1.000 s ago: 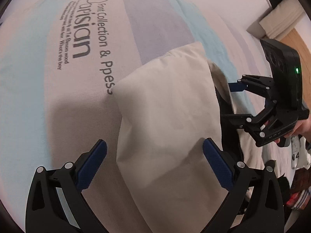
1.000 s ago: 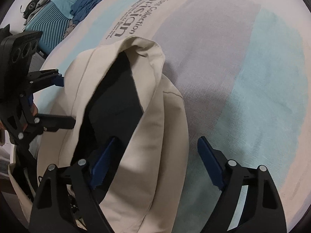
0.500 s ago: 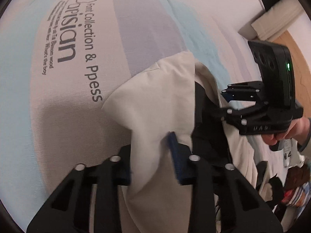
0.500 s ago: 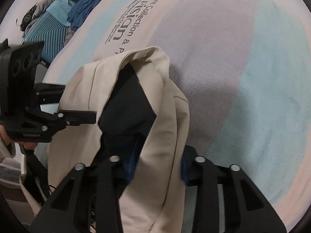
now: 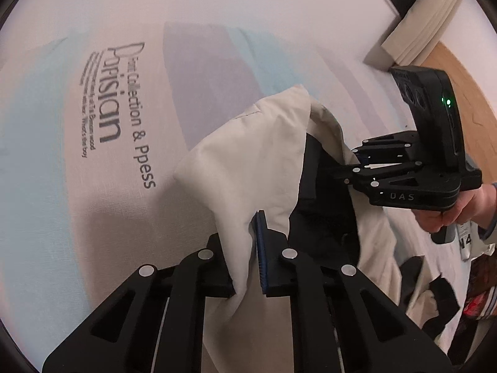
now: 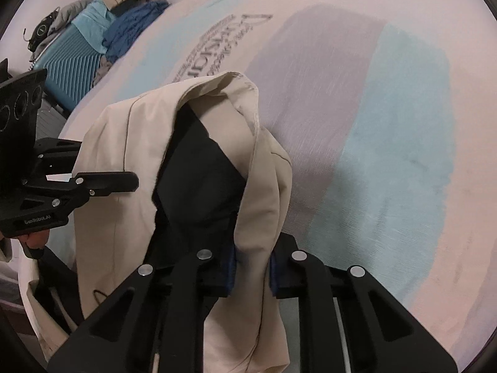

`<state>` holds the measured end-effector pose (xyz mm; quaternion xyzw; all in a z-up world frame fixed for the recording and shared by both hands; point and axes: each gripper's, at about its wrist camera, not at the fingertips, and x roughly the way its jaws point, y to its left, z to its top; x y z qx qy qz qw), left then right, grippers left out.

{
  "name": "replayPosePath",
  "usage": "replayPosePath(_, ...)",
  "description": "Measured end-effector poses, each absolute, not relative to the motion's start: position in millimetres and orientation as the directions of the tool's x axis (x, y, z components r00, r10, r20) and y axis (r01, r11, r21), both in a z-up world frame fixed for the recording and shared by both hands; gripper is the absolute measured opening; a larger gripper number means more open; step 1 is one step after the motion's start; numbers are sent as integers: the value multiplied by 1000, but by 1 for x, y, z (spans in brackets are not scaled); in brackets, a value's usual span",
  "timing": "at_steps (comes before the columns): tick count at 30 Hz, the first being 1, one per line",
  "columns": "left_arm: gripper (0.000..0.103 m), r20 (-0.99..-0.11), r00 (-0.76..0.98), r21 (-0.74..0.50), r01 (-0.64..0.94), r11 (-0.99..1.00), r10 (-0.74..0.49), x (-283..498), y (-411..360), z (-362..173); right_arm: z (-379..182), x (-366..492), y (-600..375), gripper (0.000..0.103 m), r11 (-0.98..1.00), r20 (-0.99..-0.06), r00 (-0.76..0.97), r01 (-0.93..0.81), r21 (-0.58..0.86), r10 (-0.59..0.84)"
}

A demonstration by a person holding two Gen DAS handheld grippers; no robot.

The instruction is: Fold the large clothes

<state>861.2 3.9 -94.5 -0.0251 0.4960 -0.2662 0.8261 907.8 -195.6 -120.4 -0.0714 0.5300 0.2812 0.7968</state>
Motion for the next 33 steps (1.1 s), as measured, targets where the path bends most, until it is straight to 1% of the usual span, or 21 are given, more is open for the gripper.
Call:
replayPosePath(5,10,-784,404,-291,431,854,-471,839,1,-69,-90,879,-200,13,846,-860,369,-517,126,354)
replayPosePath(10,10,-770,436,-271,439,857,-467,808,2,-43,-66,855,-217,11,846,-843,398,-519,117,361)
replayPosePath(15,10,-767,462,-241,434,868,-444,778,-17,-23,-43,830,-227,9,848,-832,421,-520,103,360)
replayPosePath(26,7,-756,508,-208,412,887,-413,711,-21,-4,-21,761,-234,7,864,-798,492,-499,70,349)
replayPosePath(29,7,-757,521,-167,429,888,-394,685,-27,-1,-22,743,-233,7,870,-789,508,-490,64,345)
replayPosePath(33,7,-755,536,-150,420,895,-378,659,-30,-1,-22,716,-235,7,876,-771,537,-478,55,342)
